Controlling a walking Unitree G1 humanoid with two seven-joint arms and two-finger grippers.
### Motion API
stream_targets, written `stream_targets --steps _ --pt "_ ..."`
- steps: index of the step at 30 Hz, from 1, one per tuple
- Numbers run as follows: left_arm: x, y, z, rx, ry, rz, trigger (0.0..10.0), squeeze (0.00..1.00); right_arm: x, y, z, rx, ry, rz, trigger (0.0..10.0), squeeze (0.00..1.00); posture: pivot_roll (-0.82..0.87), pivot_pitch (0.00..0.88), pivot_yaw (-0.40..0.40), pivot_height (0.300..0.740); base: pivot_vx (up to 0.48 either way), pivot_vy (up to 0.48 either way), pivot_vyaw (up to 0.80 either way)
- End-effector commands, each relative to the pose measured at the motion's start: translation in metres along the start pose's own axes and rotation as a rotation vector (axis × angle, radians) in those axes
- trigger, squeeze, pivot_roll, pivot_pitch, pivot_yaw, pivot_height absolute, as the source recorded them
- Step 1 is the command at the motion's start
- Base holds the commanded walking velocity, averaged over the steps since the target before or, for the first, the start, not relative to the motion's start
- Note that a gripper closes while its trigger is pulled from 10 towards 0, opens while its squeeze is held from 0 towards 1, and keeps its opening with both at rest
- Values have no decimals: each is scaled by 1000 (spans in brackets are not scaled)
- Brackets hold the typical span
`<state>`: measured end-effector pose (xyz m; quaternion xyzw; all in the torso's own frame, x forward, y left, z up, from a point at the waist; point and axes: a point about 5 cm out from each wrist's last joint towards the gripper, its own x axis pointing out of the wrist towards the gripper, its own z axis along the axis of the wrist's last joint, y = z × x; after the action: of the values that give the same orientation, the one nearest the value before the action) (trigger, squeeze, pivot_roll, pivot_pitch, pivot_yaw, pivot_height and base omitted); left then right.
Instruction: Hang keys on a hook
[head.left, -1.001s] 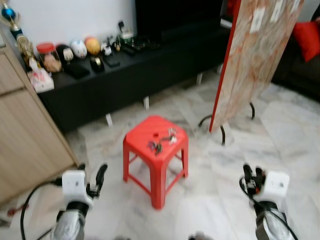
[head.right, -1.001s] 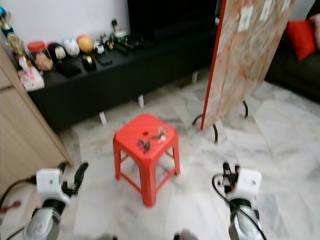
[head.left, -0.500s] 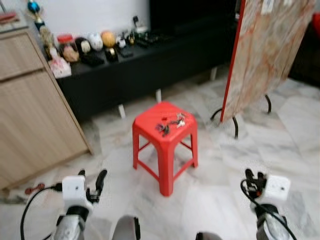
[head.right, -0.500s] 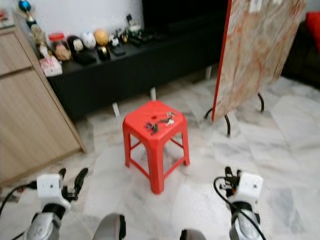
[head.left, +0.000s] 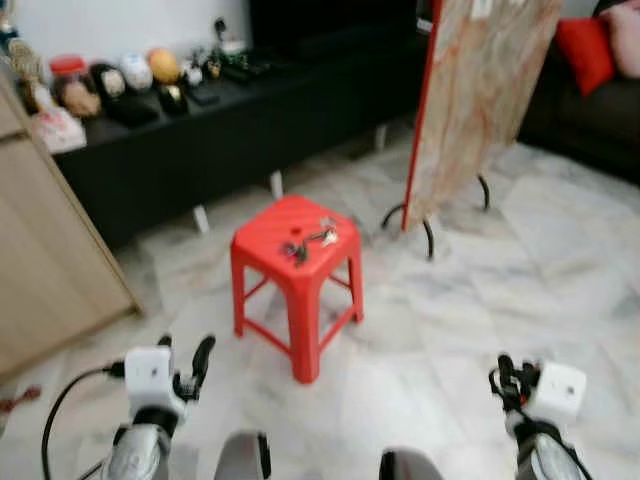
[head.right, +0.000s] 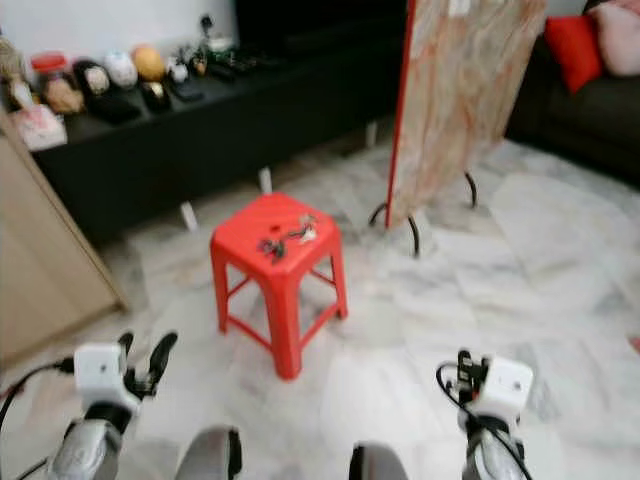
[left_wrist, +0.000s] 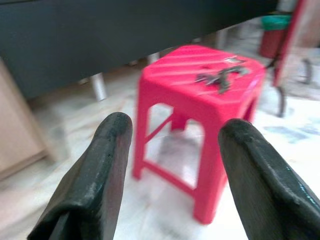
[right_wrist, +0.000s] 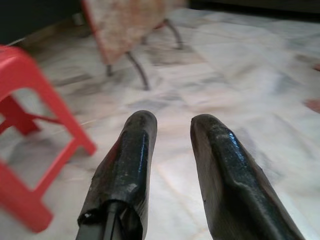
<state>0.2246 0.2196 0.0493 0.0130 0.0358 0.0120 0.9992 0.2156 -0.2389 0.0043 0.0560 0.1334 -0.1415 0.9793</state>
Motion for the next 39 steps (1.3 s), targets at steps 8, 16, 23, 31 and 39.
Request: stream_targets --steps 8,16,23,31,39 --pt "3 -2 4 -7 -10 -20 10000 0 0 -2 -4 7 2 -16 10000 0 -11 0 -22 620 301 0 0" --pt "4 -2 4 -5 -10 -22 10000 0 3 -2 -5 10 6 -15 10000 0 -9 0 -24 620 308 0 0" --pt "4 -2 4 -5 -6 -23 10000 0 4 -3 -6 14 9 -19 10000 0 -7 0 -24 620 309 0 0" --pt "7 2 2 -4 2 -16 10000 0 4 0 -11 13 21 -10 10000 0 -9 0 -21 620 310 0 0" --pt "11 3 4 -3 2 -17 10000 0 2 4 -15 11 27 -3 10000 0 -12 0 -9 620 311 0 0"
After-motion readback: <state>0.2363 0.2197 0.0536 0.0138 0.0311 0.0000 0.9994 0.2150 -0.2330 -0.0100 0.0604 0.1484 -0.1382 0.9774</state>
